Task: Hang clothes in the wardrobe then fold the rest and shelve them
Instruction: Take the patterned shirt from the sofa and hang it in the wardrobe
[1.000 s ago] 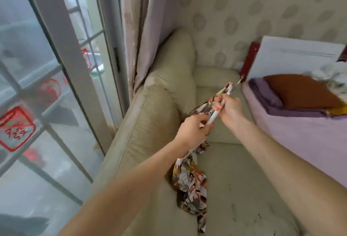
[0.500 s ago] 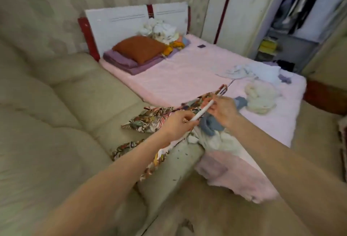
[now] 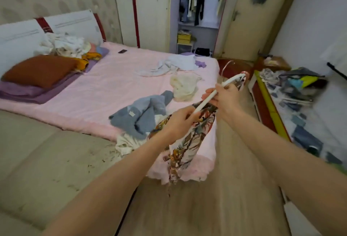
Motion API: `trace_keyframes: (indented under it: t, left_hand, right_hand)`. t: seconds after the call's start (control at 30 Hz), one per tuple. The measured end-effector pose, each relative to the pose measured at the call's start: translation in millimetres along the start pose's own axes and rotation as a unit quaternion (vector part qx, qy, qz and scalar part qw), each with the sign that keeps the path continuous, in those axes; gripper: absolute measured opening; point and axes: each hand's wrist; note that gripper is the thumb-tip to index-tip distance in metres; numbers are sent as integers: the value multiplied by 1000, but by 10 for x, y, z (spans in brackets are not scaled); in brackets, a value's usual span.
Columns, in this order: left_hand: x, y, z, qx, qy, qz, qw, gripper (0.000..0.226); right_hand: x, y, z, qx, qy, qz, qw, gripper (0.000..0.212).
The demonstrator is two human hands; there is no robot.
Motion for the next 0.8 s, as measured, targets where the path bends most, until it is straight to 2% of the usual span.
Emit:
trace_keyframes:
  t: [0.1, 0.2, 0.33, 0.47, 0.6, 0.8]
  left_hand:
    - [225, -491, -478, -3, -13, 2, 1000, 31]
    - [506, -1064, -1052, -35, -30, -11, 999, 29]
    - [942, -1748, -1829, -80, -49, -34, 995, 29]
    - [1309, -2279, -2669, -115, -73, -79, 987, 26]
    - [1355, -2688, -3397, -151, -58, -70, 984, 23]
    - [1154, -3407, -4848, -258, -19, -39, 965, 26]
  right_hand:
    - [-102, 607, -388, 47, -7, -26, 999, 16]
    - [-183, 1325, -901, 82, -71, -115, 987, 11]
    - [-357, 2301, -1544, 66, -134, -168, 974, 17]
    - [-521, 3037, -2212, 98, -132, -178, 970, 17]
    - [-415, 3437, -2905, 147, -141, -161, 966, 18]
    - [-269, 3945, -4245, 195, -153, -130, 960, 25]
Point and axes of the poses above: each hand's wrist, its own z-axis away from the middle knuckle, its own y-axis out of the back of the hand, x = y × z, and after that the axes turned 1 degree about z, right-handed
